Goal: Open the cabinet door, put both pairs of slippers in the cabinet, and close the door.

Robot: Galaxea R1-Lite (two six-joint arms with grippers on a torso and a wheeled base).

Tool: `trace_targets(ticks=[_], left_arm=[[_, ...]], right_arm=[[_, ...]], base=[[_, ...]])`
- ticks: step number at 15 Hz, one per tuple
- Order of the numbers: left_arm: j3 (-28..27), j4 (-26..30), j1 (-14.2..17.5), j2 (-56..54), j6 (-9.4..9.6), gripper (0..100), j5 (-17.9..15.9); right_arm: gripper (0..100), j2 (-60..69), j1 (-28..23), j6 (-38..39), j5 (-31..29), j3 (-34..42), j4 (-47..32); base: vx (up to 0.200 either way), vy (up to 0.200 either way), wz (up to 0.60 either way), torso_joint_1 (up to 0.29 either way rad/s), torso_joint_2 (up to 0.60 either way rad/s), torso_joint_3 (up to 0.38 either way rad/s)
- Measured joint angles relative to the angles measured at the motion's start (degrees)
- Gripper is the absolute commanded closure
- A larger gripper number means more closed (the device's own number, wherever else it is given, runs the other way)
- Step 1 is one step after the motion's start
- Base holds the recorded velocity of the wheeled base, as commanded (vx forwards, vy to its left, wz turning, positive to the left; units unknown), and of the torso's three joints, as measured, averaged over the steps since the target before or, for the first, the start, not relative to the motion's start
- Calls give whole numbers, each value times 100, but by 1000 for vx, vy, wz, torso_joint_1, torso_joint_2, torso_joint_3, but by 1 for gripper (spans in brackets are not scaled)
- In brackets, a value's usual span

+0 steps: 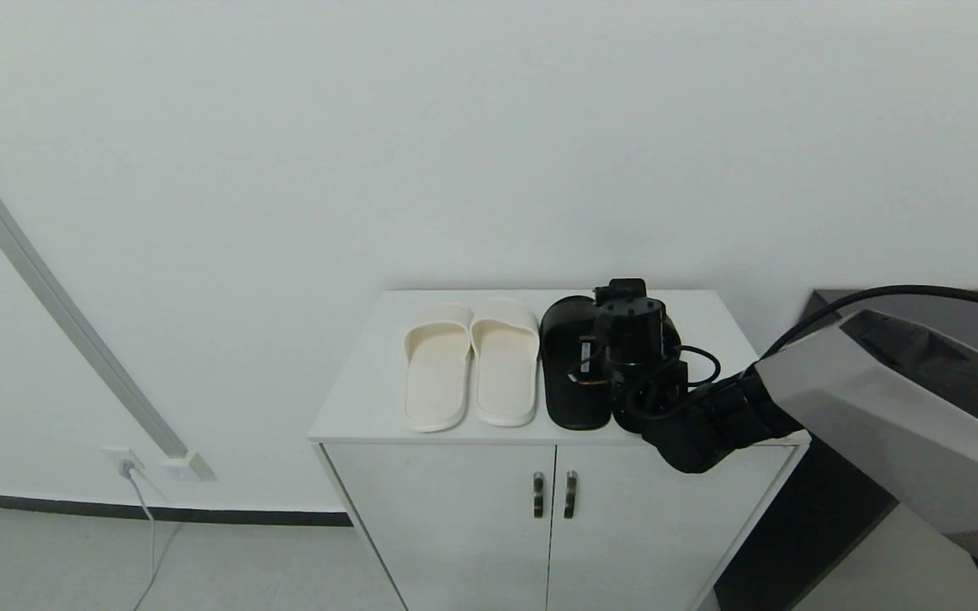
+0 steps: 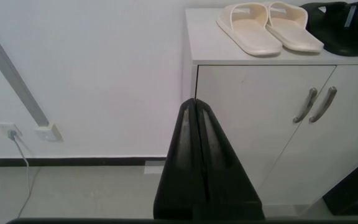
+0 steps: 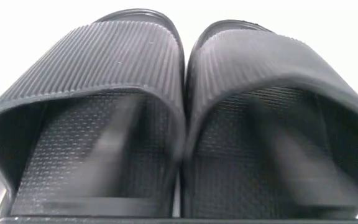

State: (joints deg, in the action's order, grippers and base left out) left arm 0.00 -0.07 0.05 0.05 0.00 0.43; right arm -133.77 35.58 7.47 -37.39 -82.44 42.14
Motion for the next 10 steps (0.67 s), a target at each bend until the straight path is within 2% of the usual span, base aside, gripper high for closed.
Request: trace_targets(ticks=[7,10], left_arm=[[0,0,2,0,0,100,0],[0,0,0,0,0,100,0]], right_arm=[[100,77,-9,-37,-65,-16,6],[100,521,29,-247,-29,472,9]], base=[[0,0,0,0,0,0],[0,0,0,0,0,0]])
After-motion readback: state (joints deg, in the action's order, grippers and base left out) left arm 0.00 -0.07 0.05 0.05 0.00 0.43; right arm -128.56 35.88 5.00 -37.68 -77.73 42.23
